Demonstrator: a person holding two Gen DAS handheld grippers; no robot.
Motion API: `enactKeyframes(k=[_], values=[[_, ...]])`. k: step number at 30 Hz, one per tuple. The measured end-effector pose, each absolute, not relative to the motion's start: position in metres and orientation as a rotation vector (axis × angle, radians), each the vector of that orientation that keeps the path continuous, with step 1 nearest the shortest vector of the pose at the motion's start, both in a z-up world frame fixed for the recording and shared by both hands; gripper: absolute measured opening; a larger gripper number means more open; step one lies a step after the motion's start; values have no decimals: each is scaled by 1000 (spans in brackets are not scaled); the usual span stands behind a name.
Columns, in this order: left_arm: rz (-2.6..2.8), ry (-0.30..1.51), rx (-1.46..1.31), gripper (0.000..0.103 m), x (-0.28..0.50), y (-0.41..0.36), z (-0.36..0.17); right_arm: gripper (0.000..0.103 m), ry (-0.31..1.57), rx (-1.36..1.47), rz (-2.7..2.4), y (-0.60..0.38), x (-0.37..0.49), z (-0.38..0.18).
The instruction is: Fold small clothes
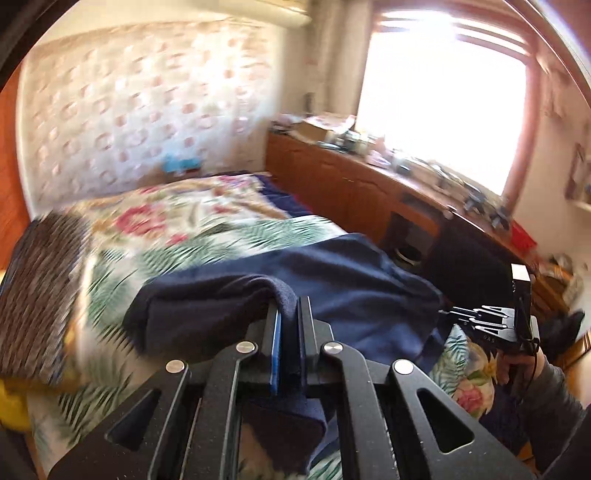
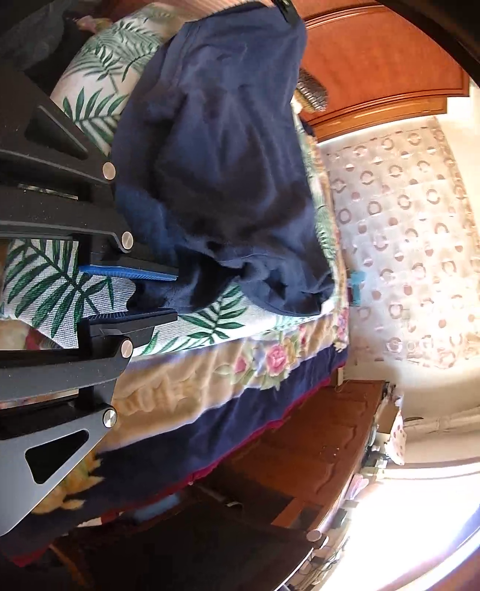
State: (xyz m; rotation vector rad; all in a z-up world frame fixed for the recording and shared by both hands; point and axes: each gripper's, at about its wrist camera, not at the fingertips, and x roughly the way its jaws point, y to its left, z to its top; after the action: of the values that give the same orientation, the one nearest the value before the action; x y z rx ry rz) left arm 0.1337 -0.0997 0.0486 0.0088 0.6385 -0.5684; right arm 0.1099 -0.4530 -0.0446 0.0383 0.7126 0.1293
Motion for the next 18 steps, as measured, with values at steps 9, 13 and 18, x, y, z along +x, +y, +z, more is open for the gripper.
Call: enactKeyframes(k=[9,13,18], values=[[-721,669,92,8,159,-200,60,15,606,38,172,-455,83,-14],[-752,688,108,8,166,-232,60,15,567,40,187,-457,71,-5],[-795,712,116,11,166,-250,52,15,552,43,199,-460,60,-2]])
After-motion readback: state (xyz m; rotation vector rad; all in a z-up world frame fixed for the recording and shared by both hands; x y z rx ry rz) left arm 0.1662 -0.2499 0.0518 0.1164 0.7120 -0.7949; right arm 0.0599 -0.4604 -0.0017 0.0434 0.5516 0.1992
